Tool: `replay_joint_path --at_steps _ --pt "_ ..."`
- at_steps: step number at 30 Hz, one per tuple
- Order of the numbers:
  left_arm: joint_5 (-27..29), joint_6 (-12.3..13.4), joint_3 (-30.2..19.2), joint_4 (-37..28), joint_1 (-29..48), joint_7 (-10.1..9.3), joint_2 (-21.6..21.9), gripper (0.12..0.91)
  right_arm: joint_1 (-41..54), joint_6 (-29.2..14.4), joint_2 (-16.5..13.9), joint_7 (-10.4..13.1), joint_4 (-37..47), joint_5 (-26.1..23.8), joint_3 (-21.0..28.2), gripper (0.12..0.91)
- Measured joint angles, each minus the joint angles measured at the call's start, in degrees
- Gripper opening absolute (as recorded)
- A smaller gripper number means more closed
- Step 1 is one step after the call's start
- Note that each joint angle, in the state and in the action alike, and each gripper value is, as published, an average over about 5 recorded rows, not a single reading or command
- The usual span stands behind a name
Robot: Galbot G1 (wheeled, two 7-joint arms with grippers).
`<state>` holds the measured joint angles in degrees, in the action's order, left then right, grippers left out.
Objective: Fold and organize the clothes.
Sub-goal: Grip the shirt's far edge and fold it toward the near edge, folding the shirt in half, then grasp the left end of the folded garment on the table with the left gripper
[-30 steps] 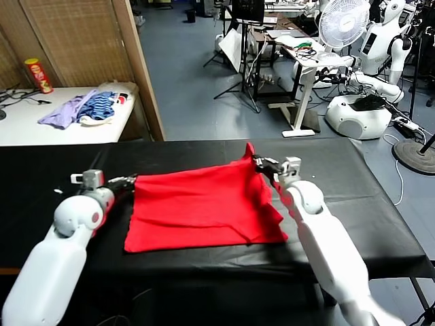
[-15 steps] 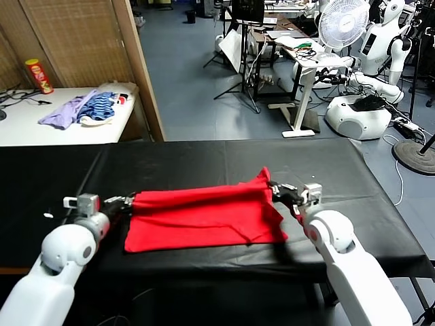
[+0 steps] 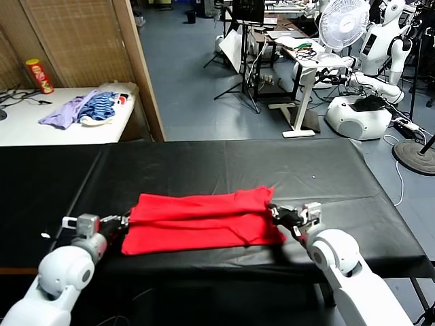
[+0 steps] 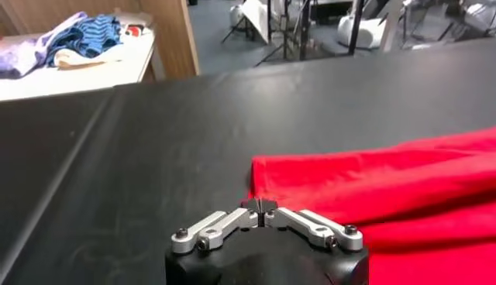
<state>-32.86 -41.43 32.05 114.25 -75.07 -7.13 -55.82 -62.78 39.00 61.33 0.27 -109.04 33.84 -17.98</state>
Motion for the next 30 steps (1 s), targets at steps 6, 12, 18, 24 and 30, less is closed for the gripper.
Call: replay_joint_path --at_steps 6,12,18,24,30 --pt "0.9 -0.7 0.6 1.8 -1.6 -0.76 -0.9 0.16 -1.6 -0.2 -0.9 0.1 -2.5 0.5 -1.7 0.359" --pt "0.7 -0.7 2.7 4.8 -3.6 -0.9 -0.8 0.453 -0.9 -1.9 -1.0 1.0 -2.8 1.5 -4.8 0.683" --pt "-2.6 -0.8 4.1 4.7 -2.8 -1.23 -1.0 0.747 3.7 -4.3 2.3 2.8 2.4 -1.4 -3.8 0.795" --pt "-6.7 -0.7 1.8 -1.0 3.5 -1.07 -3.0 0.797 9.2 -4.4 6.8 3.2 10.3 -4.3 -0.6 0.798" --pt "-9.7 0.5 -0.7 -7.9 9.6 -0.89 -4.7 0.798 12.1 -4.0 10.3 2.8 15.7 -5.6 1.9 0.798"
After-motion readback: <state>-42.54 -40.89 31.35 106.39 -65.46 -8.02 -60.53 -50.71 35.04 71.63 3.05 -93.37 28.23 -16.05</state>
